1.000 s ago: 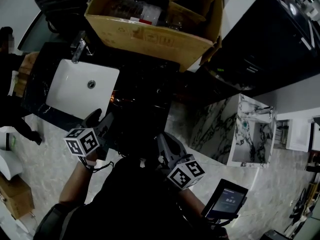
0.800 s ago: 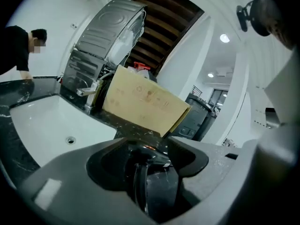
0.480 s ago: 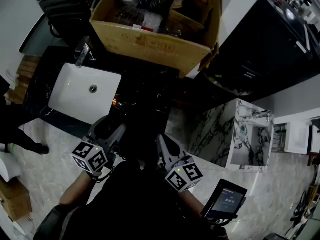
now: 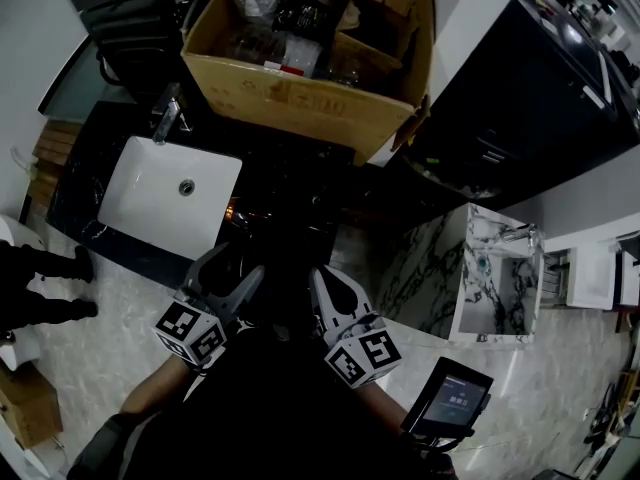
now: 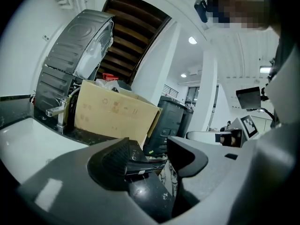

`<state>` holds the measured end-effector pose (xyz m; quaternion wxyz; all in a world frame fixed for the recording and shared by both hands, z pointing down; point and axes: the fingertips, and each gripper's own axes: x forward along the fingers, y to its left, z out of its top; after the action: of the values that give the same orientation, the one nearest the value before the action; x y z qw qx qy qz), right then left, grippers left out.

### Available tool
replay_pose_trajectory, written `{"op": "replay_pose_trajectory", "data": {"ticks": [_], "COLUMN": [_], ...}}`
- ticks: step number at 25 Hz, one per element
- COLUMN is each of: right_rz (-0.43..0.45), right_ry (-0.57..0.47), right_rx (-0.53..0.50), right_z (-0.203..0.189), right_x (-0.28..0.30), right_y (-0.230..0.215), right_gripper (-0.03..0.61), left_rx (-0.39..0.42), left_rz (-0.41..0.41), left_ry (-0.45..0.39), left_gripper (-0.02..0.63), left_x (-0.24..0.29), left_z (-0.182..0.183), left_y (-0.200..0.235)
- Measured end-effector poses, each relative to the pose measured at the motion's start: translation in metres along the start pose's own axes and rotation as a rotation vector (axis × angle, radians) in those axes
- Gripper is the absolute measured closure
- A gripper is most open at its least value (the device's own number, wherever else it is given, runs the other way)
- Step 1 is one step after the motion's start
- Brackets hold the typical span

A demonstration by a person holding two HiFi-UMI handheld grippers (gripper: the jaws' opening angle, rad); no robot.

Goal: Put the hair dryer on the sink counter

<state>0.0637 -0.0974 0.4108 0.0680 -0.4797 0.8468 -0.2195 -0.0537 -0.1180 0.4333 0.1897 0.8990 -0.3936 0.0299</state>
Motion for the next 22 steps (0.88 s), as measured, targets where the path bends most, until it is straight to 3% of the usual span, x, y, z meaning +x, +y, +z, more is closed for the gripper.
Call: {"op": "replay_pose_trajectory", "data": {"ticks": [3, 10, 22], "right_rz": [0.001, 0.005, 0.004], "right_ry": [-0.012, -0.024, -0.023], "right_rx": [-0.029, -0.073, -0.117], "right_z": [0.005, 0.011, 0.017], "right_x": [0.001, 0.004, 0.004], "right_y": [0.003, 0.006, 0.011], "right_gripper": [0.583, 0.583, 0.583], "left_rx": [0.036, 0.035, 0.057], "left_rz": [-0.011, -0.039, -0.052], "left_ry": [-0.022, -0.071, -0.065], "left_gripper": [0.384, 0.548, 0.581], "left_x": [-0.001, -0.003, -0.002], "left_z": [0.006, 0.016, 0.019], "left_y": [-0.006, -0.013, -0.02]}}
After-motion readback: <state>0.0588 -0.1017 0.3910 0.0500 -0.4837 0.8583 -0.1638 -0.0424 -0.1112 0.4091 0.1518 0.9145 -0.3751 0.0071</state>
